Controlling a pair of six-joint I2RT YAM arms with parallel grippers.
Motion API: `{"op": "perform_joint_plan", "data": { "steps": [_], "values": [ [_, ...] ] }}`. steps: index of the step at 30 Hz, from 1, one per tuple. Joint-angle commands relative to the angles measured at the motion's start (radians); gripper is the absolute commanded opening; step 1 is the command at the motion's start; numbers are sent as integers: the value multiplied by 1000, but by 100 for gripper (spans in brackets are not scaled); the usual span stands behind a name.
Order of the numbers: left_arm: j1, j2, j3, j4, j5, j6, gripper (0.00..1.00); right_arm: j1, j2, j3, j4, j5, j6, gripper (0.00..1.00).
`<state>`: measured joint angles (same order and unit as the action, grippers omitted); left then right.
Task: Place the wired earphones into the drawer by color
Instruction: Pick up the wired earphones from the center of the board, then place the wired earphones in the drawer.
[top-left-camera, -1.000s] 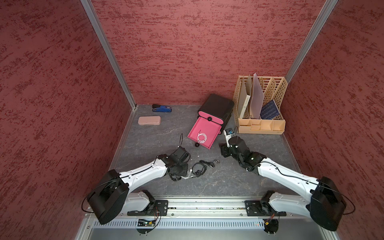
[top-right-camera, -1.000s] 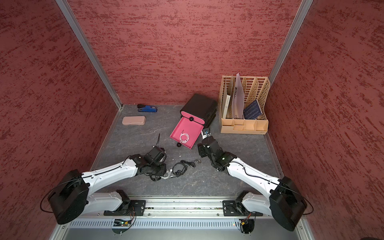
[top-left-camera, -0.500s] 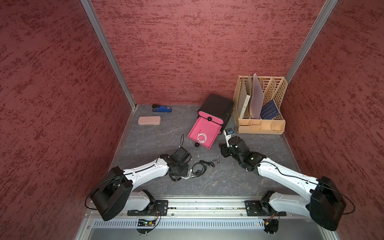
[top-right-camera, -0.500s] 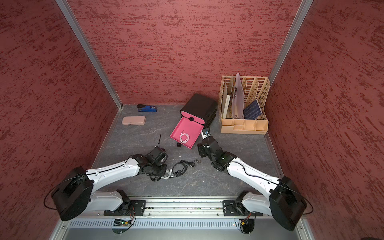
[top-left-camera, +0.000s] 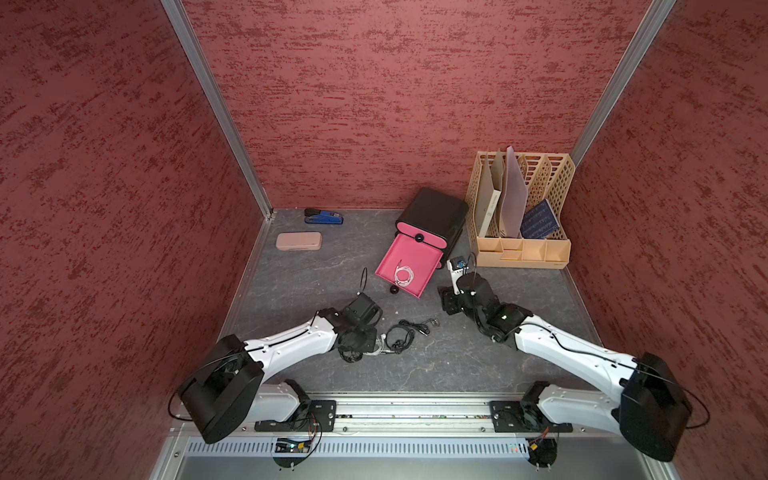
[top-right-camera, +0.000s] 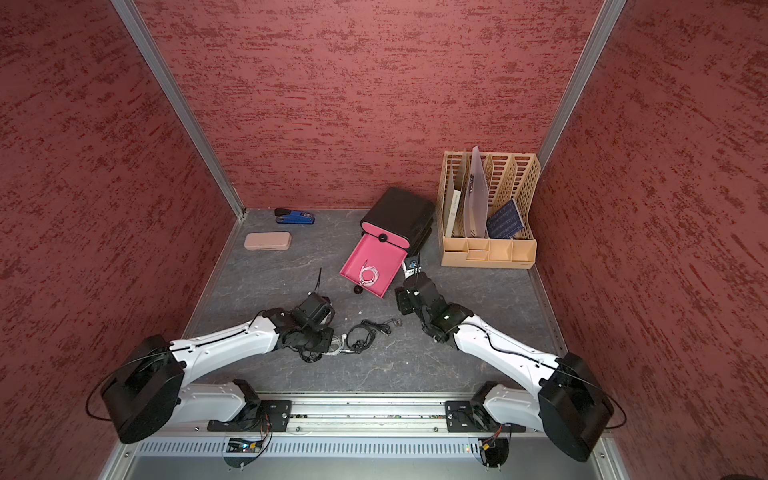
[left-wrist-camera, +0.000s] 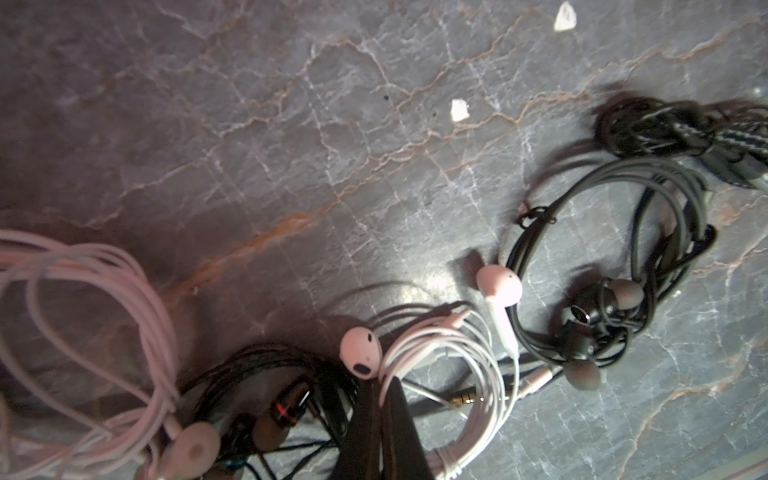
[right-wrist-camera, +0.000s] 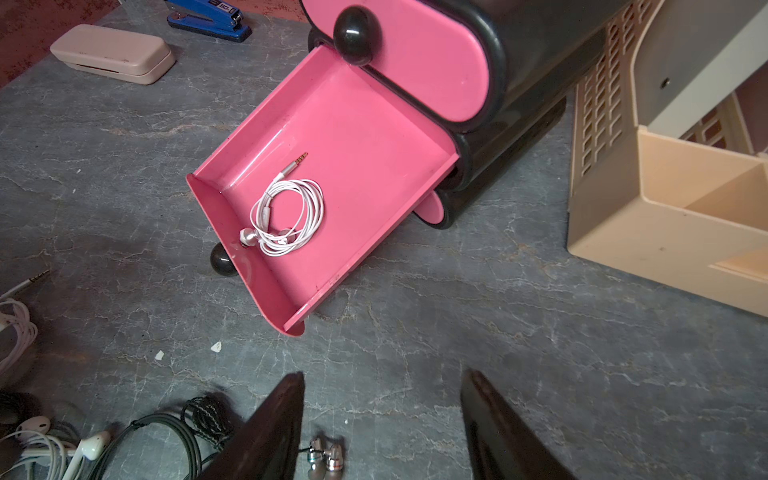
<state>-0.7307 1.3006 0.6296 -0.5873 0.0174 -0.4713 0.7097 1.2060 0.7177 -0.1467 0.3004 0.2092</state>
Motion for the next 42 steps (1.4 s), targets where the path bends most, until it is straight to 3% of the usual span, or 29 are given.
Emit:
{"op": "perform_joint_plan", "data": {
  "steps": [1,13,22,42],
  "values": [
    [-12,-33,37,-42,-32,12,0,-4,-2,-1,19,29,1,64],
    [-29,-169,113,-139,-174,11,0,-4,-10,-4,21,40,1,65],
    [-30,-251,177,-109,-190,44,0,-4,-20,-7,16,59,6,65],
    [0,-46,398,217,-114,178,0,-4,-129,-61,37,168,18,65]
  ]
}}
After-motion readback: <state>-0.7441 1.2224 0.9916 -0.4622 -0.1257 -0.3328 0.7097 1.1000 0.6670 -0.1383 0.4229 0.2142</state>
